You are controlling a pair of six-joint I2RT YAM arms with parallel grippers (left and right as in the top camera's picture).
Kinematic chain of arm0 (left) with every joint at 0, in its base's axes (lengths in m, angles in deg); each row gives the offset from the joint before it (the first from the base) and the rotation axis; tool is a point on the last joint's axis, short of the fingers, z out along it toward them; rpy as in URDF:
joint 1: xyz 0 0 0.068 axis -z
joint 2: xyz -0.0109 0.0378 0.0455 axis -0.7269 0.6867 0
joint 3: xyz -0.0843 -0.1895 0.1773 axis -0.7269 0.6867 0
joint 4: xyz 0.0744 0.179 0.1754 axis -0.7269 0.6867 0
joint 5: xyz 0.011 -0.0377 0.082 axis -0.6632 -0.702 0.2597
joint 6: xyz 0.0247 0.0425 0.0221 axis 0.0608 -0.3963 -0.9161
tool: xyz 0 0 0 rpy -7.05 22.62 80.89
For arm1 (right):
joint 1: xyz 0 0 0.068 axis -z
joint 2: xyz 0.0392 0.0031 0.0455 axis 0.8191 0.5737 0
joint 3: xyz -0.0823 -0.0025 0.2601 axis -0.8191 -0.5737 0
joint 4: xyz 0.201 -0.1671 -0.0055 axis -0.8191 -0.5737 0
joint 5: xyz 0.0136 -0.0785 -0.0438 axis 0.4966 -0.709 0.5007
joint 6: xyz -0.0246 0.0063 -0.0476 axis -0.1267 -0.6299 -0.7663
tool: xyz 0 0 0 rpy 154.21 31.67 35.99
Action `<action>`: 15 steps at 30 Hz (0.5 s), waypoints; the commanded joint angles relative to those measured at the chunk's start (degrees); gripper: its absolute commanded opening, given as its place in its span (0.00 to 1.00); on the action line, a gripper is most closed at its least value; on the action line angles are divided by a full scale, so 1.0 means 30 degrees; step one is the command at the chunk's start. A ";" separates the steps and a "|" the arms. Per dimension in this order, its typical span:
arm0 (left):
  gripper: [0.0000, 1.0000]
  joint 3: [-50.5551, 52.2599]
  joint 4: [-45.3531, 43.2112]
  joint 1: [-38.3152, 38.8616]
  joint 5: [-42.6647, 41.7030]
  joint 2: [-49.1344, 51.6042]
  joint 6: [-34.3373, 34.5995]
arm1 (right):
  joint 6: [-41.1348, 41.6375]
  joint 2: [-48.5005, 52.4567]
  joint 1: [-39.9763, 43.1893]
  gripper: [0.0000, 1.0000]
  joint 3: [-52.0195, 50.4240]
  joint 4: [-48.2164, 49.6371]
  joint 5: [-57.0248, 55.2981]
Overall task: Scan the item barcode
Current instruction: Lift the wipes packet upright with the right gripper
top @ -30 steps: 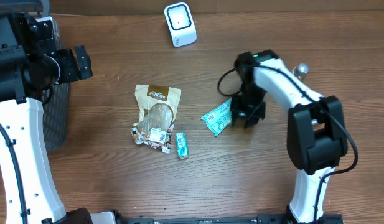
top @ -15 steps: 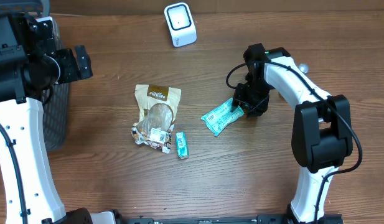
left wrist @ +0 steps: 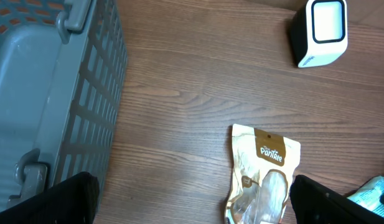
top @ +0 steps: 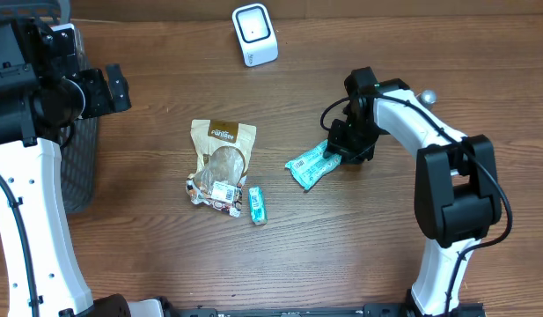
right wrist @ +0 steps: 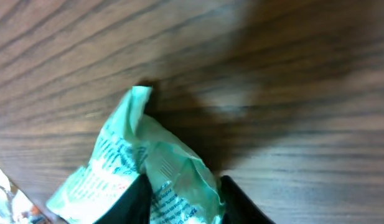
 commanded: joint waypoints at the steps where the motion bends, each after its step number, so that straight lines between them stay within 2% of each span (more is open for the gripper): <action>1: 1.00 -0.0211 -0.0058 0.0051 0.0036 0.0044 0.0117 | 0.0036 -0.0036 0.0022 0.16 -0.0801 0.0255 -0.0612; 3: 0.99 -0.0211 -0.0058 0.0051 0.0036 0.0044 0.0117 | 0.0007 -0.0073 0.0022 0.04 -0.0627 0.0255 -0.0605; 8: 1.00 -0.0211 -0.0058 0.0051 0.0036 0.0044 0.0117 | -0.1399 -0.0729 0.0022 0.04 0.0342 0.0335 0.0729; 15: 1.00 -0.0211 -0.0051 0.0051 0.0036 0.0044 0.0117 | -0.2025 -0.4575 0.0022 0.04 0.0765 0.0590 0.1537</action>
